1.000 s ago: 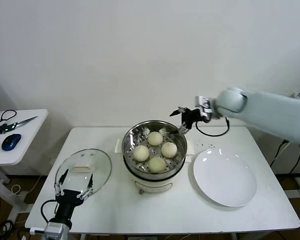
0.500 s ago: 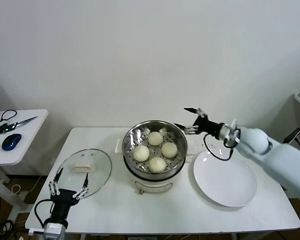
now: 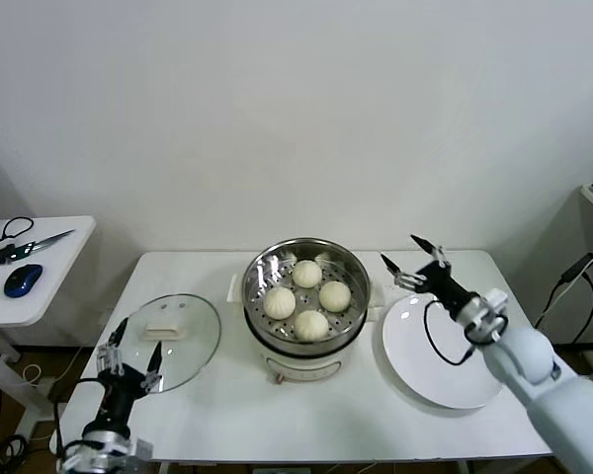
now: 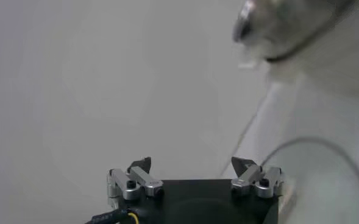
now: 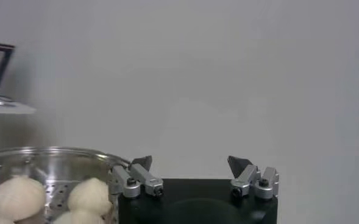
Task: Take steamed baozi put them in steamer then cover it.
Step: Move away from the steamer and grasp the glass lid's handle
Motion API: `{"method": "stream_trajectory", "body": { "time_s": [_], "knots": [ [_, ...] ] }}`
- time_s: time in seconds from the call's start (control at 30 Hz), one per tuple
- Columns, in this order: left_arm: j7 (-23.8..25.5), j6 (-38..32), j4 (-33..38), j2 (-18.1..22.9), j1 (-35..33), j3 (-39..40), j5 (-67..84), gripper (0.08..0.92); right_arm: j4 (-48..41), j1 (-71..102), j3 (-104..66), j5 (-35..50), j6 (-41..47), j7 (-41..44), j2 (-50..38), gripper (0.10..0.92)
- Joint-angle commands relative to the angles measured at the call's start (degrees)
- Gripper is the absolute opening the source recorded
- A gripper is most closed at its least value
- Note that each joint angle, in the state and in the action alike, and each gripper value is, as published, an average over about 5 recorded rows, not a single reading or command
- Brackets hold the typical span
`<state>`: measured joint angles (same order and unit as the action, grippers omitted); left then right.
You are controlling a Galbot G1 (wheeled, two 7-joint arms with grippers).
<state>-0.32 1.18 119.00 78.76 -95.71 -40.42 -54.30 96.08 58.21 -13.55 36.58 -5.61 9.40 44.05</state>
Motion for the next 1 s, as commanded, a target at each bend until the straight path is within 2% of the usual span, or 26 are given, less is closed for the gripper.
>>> {"method": "stream_trajectory", "body": {
  "time_s": [0.03,0.3,0.67,1.0],
  "knots": [
    [0.42,0.72,-8.36,-1.02,5.36,2.92,-40.73,0.823,0.28,16.68,-18.04,-3.76,3.37,-4.60,9.91,0.823],
    [-0.86,-2.26,-22.39,-1.34,14.69,3.14,-36.40,0.823,0.03,19.53,-19.98,-5.56,3.45,-2.33,10.75,0.823],
    [-2.81,-2.67,-33.31,-0.55,23.76,2.82,-33.41,0.823,-2.49,18.46,-20.27,-7.26,3.02,-2.35,11.59,0.823],
    [-5.40,-2.57,-39.58,-0.94,27.49,1.34,-32.29,0.823,-3.22,18.15,-20.08,-9.72,2.13,-0.96,12.23,0.823]
  ]
}}
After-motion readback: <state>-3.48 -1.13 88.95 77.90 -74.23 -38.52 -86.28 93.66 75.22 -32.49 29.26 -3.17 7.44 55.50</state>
